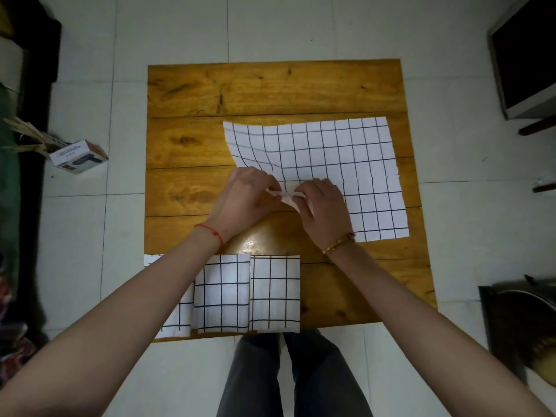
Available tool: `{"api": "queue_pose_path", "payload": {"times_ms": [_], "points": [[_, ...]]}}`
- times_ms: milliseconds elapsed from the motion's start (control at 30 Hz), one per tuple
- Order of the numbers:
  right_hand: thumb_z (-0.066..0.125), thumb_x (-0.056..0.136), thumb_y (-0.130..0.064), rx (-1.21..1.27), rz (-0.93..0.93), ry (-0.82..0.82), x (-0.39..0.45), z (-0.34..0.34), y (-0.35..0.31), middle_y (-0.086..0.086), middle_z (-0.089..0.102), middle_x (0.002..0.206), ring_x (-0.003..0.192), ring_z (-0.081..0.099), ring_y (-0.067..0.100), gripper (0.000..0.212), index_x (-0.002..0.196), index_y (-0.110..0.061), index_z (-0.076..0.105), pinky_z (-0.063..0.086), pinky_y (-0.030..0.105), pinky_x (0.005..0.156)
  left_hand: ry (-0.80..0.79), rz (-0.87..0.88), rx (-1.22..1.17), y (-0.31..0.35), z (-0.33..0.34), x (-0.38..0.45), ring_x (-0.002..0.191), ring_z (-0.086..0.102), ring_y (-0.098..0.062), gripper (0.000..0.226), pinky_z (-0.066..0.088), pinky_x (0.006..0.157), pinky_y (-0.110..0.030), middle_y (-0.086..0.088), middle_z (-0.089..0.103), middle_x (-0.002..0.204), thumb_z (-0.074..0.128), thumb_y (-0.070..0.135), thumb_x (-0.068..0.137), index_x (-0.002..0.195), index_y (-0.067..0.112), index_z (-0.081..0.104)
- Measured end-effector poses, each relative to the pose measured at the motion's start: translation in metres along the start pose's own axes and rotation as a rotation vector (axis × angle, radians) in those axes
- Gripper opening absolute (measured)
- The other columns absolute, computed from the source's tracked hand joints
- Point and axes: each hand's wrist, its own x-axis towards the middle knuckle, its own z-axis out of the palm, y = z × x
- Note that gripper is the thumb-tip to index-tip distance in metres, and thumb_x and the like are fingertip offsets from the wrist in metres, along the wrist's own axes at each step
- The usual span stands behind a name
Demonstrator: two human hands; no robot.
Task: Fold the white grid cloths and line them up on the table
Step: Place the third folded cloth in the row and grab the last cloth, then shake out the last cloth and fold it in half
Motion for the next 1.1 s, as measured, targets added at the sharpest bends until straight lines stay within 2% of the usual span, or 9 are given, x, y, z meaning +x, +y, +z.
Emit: {"api": "queue_pose_path", "payload": {"times_ms": [100, 233, 333, 433, 600, 767, 933, 1100], "points": [[0.059, 0.088, -0.013, 0.026, 0.033, 0.009, 0.006, -0.033, 0.011, 0.006, 0.061, 0.085, 0.08, 0.053, 0.023, 0.006, 0.09, -0.008, 0.061, 0.039, 0.028, 0.069, -0.022, -0.032, 0.027, 0.012, -0.01, 0.009, 0.094, 0.058, -0.02, 0.017, 0.028, 0.086, -0.026, 0.002, 0.067, 0.093, 0.07, 0.026, 0.082, 0.097, 0.017, 0.067], [0.058, 0.09, -0.015, 0.11, 0.078, 0.037, 0.019, -0.081, 0.026, 0.004, 0.059, 0.08, 0.077, 0.051, 0.02, 0.008, 0.088, -0.009, 0.061, 0.039, 0.028, 0.067, -0.015, -0.065, 0.078, 0.024, -0.028, 0.026, 0.091, 0.061, -0.023, 0.011, 0.037, 0.087, -0.036, 0.001, 0.069, 0.09, 0.07, 0.022, 0.083, 0.092, 0.018, 0.066], [0.058, 0.091, -0.016, 0.134, 0.1, 0.114, 0.028, -0.118, 0.037, 0.001, 0.057, 0.076, 0.074, 0.049, 0.016, 0.011, 0.082, -0.009, 0.059, 0.037, 0.025, 0.065, 0.005, -0.092, 0.083, 0.036, -0.045, 0.04, 0.089, 0.061, -0.022, 0.006, 0.036, 0.084, -0.035, 0.003, 0.068, 0.088, 0.068, 0.022, 0.084, 0.09, 0.02, 0.065], [0.061, 0.088, -0.009, 0.142, 0.086, 0.17, 0.037, -0.154, 0.046, 0.002, 0.057, 0.072, 0.07, 0.048, 0.016, 0.011, 0.077, -0.008, 0.058, 0.034, 0.022, 0.062, 0.037, -0.12, 0.104, 0.05, -0.065, 0.053, 0.087, 0.061, -0.018, 0.006, 0.038, 0.085, -0.035, 0.007, 0.068, 0.086, 0.067, 0.025, 0.085, 0.089, 0.021, 0.065], [0.058, 0.089, -0.011, 0.116, 0.056, 0.181, 0.047, -0.202, 0.066, 0.0, 0.065, 0.085, 0.082, 0.055, 0.017, 0.006, 0.087, -0.011, 0.063, 0.04, 0.025, 0.069, 0.104, -0.138, 0.12, 0.072, -0.096, 0.066, 0.082, 0.063, -0.015, 0.004, 0.044, 0.09, -0.042, 0.012, 0.066, 0.084, 0.066, 0.027, 0.085, 0.089, 0.025, 0.065], [0.057, 0.087, -0.014, 0.102, 0.05, 0.167, 0.057, -0.237, 0.079, -0.002, 0.065, 0.086, 0.081, 0.056, 0.015, 0.005, 0.087, -0.016, 0.062, 0.037, 0.023, 0.068, 0.161, -0.123, 0.19, 0.095, -0.122, 0.07, 0.083, 0.062, -0.012, 0.002, 0.044, 0.091, -0.045, 0.011, 0.066, 0.086, 0.063, 0.026, 0.089, 0.089, 0.024, 0.065], [0.057, 0.088, -0.02, 0.134, 0.085, 0.175, 0.066, -0.264, 0.079, -0.001, 0.064, 0.085, 0.08, 0.056, 0.016, 0.005, 0.088, -0.018, 0.061, 0.039, 0.026, 0.065, 0.226, -0.102, 0.201, 0.105, -0.153, 0.072, 0.079, 0.06, -0.014, 0.002, 0.048, 0.082, -0.043, 0.008, 0.061, 0.086, 0.062, 0.021, 0.09, 0.091, 0.022, 0.062], [0.058, 0.087, -0.02, 0.131, 0.089, 0.179, 0.074, -0.287, 0.069, -0.002, 0.063, 0.083, 0.078, 0.055, 0.016, 0.003, 0.086, -0.018, 0.06, 0.038, 0.026, 0.065, 0.262, -0.116, 0.231, 0.116, -0.187, 0.072, 0.076, 0.059, -0.018, 0.012, 0.05, 0.078, -0.043, 0.006, 0.059, 0.086, 0.051, 0.032, 0.095, 0.091, 0.021, 0.055]]}}
